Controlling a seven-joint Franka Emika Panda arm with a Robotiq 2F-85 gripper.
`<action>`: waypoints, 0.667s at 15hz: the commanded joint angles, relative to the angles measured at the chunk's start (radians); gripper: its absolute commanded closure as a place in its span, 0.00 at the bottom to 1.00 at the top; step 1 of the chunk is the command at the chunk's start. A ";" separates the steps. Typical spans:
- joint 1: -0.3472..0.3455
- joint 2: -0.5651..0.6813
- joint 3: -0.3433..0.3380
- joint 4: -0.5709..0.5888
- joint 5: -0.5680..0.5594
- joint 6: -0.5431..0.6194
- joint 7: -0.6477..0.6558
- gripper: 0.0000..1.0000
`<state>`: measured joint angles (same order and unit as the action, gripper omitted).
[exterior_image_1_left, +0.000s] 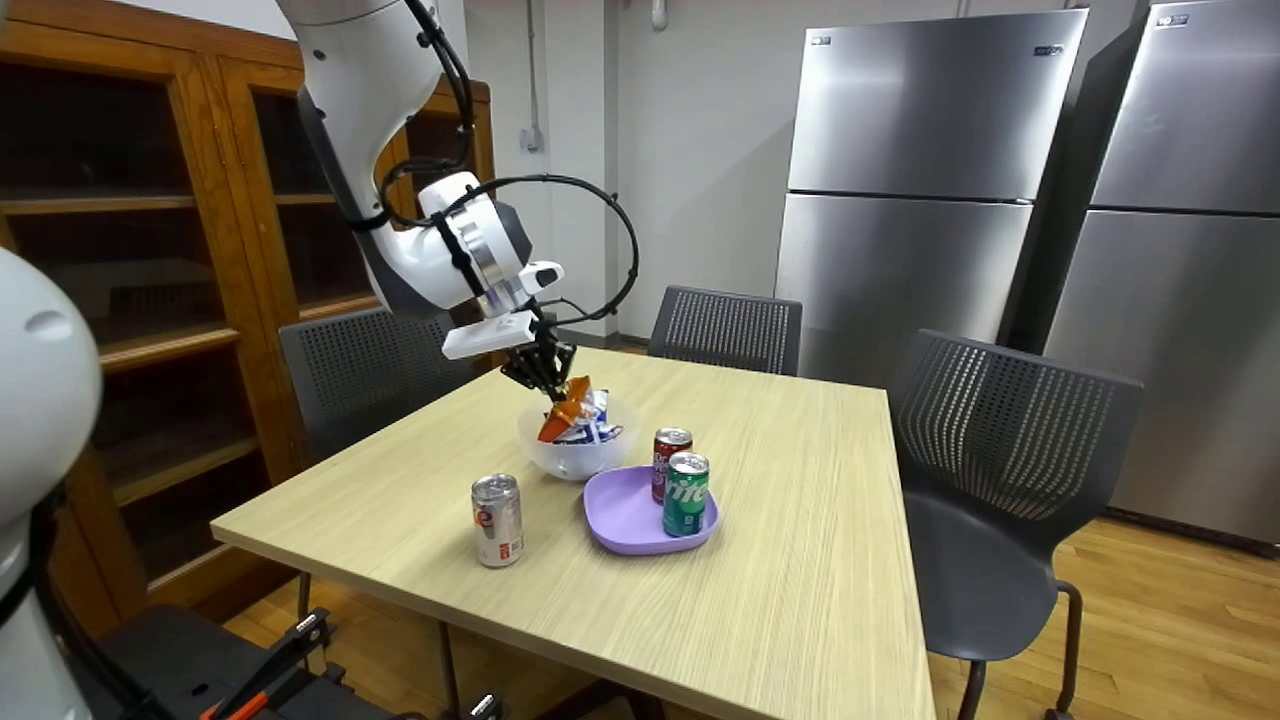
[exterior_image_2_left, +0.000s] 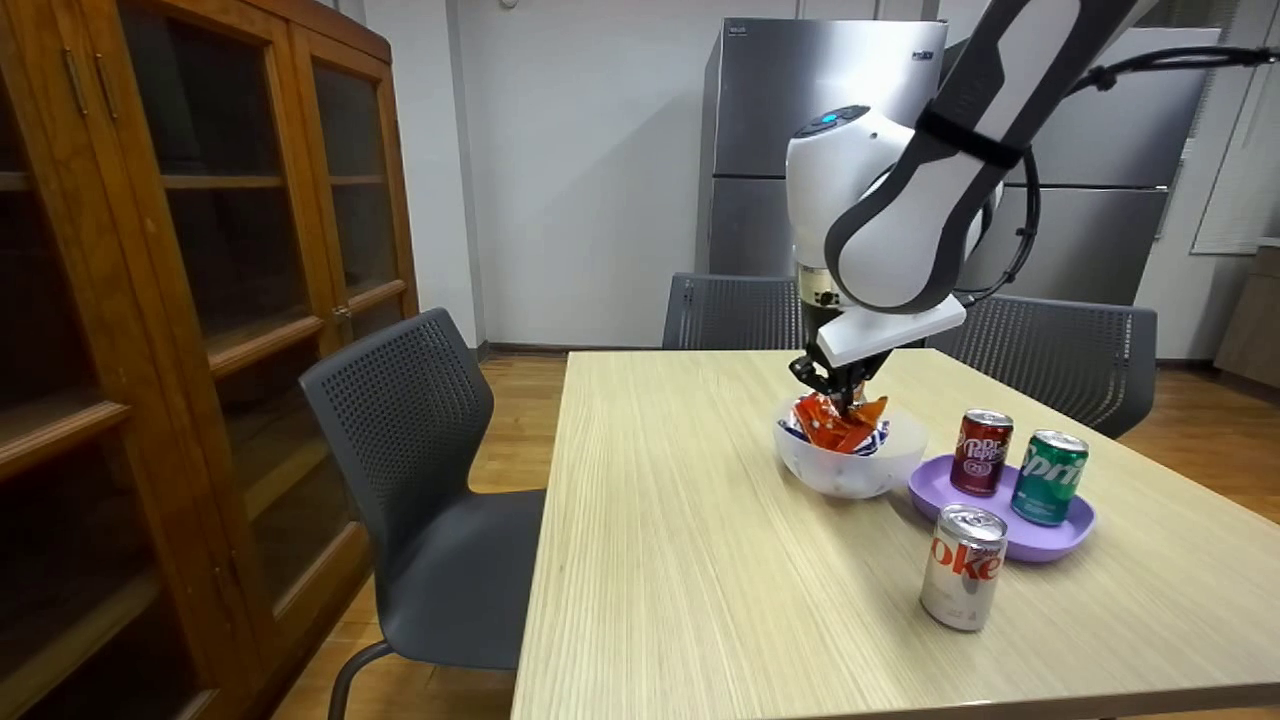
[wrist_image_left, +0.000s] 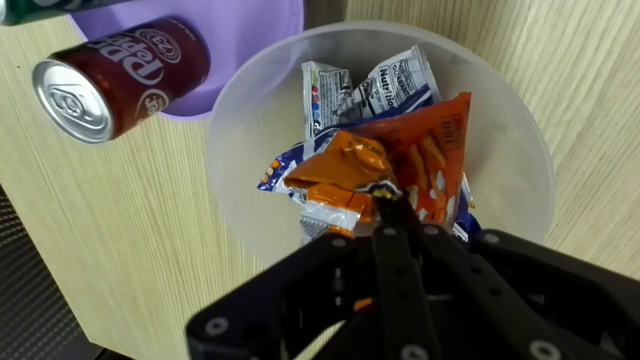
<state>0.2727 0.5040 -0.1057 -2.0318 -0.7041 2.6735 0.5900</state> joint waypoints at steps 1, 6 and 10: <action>0.027 0.041 -0.015 0.043 0.019 -0.026 0.008 1.00; 0.034 0.034 -0.017 0.022 0.026 -0.017 0.002 0.99; 0.049 -0.003 -0.026 -0.010 0.008 -0.008 0.015 0.63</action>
<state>0.2905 0.5383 -0.1086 -2.0182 -0.6936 2.6740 0.5900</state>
